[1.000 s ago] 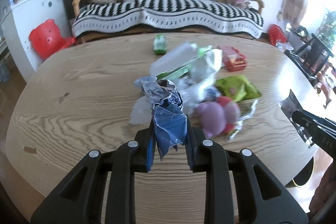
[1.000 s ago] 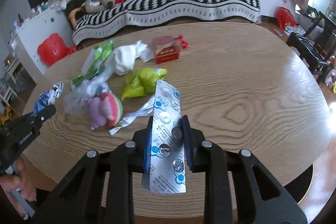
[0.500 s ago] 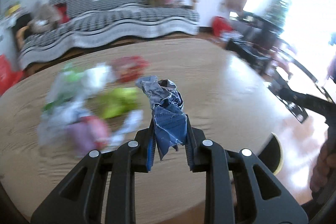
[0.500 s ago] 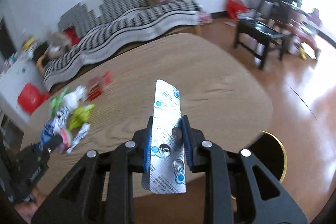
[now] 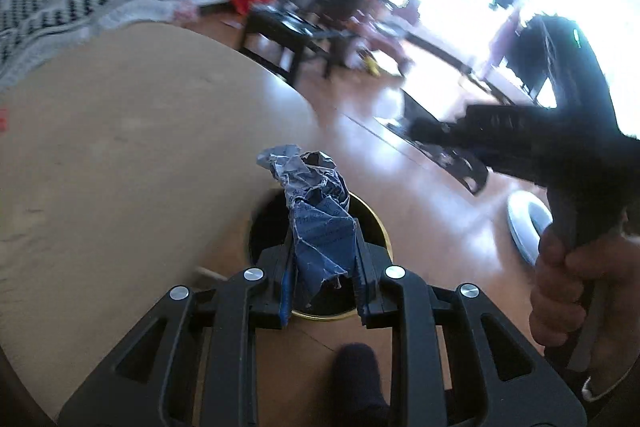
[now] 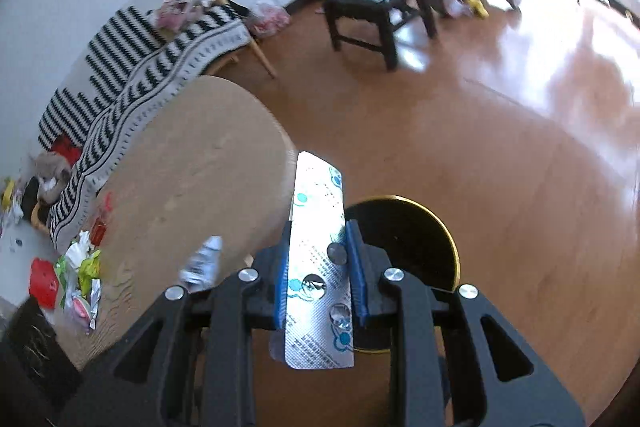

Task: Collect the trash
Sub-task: 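Carry both items to the black bin and open both tools over it, then grasp the clear plastic bag with left tool while right tool grasps the purple toy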

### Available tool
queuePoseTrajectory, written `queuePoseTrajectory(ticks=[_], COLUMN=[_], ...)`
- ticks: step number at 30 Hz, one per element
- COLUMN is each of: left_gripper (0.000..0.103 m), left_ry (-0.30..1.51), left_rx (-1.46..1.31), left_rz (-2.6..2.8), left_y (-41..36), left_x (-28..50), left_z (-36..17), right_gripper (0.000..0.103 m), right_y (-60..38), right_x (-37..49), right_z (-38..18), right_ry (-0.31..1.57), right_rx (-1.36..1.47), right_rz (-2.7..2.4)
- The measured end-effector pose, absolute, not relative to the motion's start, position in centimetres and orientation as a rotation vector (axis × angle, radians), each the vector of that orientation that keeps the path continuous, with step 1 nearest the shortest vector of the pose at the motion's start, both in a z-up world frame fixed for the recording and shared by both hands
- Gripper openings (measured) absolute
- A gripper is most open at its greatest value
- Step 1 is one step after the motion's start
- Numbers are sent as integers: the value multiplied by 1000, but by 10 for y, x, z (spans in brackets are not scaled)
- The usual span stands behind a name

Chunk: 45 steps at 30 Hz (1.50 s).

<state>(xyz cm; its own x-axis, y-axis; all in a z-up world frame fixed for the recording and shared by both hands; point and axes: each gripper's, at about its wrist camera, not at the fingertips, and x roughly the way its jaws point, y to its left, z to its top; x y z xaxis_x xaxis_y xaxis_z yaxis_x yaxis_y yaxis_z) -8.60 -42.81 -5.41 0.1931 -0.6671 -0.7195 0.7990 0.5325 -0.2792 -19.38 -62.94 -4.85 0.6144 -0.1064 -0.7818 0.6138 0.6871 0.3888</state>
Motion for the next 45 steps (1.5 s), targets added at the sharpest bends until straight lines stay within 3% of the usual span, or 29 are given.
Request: queuePoseTrajectory(ticks=[15,16,17,19,26,29,32,45], left_gripper=[25,28,34,47,77,86,91,91], left_ry=[998,994,992,987,968,949,924,845], left_rx=[235,237,236,230,204,205,194,107], left_rz=[-1065,-1061,-1056,-1046,-1032,-1019,-977,-603], left_y=[-484,-485,-487,-486,-480,-468,-441,-244], left_x=[-78,-77,-77,-75,-72,-71,-64,-4], left_z=[-103,-103,-104,-105,-93,-79,-60,-4], right_gripper=[26,36,58,71,74,87,90,93], right_y=[-654,-656,-657,-659,-652,-639,-617,-441], right_x=[-189,-189,-190,-191,-191,-184,-171,-56], right_z=[-79,-79,-79,-76,-62,-48,-31,17], right_ry=[863,861,858,840,811,790,773,783], right_rx=[796,802,810,808,761,713,639,424], right_rz=[-481,-481,-489,-501,-509,-485,-452,-105])
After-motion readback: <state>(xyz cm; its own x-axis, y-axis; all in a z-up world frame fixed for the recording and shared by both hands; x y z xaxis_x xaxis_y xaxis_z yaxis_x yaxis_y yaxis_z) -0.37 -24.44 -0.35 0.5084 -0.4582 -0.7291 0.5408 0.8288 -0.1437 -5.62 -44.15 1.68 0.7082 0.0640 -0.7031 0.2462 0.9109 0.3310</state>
